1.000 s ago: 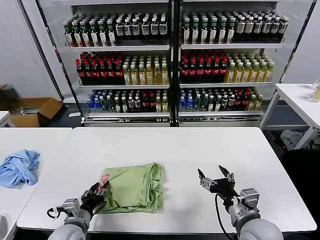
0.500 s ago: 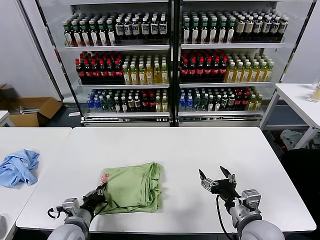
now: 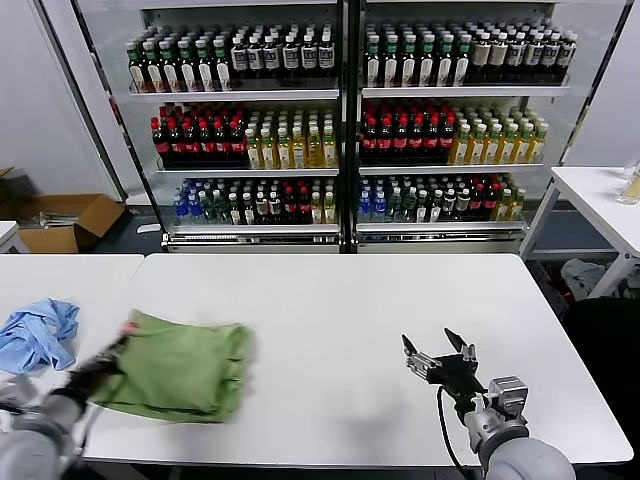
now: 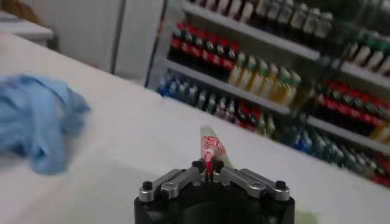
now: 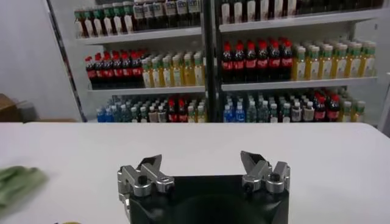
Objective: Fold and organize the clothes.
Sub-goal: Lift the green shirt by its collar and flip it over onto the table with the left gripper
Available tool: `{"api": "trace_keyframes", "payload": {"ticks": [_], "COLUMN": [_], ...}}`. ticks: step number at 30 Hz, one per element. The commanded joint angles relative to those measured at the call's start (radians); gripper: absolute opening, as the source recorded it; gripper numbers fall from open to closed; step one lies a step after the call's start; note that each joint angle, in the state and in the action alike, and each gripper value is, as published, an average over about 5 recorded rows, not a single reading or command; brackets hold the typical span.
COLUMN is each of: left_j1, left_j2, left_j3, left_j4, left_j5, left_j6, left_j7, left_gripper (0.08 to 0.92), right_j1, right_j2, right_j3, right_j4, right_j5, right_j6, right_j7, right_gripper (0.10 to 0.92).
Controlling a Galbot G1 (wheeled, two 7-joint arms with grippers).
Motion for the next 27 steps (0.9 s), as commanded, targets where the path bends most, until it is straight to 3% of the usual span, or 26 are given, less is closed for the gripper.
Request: {"api": "trace_keyframes", "payload": {"ticks": [1, 3, 8, 12, 15, 21, 27], "left_j1": [-0.031, -0.069, -0.066, -0.066, -0.115, -0.223, -0.258], "left_j2": [0.125, 0.044, -0.254, -0.379, -0.406, -0.387, -0.395], "left_j3": [-0.073, 0.071, 0.487, 0.726, 0.770, 0.724, 0.724], "left_j4": [-0.135, -0.153, -0.230, -0.242, -0.165, 0.037, 0.090], "left_j5": [-0.326, -0.247, 0.029, 0.225, 0.290, 0.301, 0.302], "left_j6": [0.025, 0.024, 0.011, -0.012, -0.039, -0.154, -0.202], "left_j7": [-0.102, -0.099, -0.056, -0.020, -0.008, -0.058, -0.057], "left_gripper": [0.103, 0.103, 0.103, 0.103, 0.103, 0.103, 0.103], "right_j1": [0.001, -0.007, -0.025, -0.021, -0.018, -0.020, -0.010], "right_j2": [-0.010, -0.011, -0.011, -0.009, -0.006, 0.000, 0.005], "right_j3": [0.015, 0.019, 0.031, 0.024, 0.014, 0.008, -0.002], "right_j4": [0.002, 0.006, 0.018, 0.024, 0.027, 0.025, 0.015], "right_j5": [0.006, 0.005, 0.000, -0.007, -0.013, -0.021, -0.026], "right_j6": [-0.005, -0.007, -0.016, -0.026, -0.029, -0.029, -0.029], "right_j7": [0.003, 0.004, 0.009, 0.015, 0.016, 0.015, 0.014], "right_gripper": [0.823, 0.823, 0.822, 0.823, 0.823, 0.823, 0.823]}}
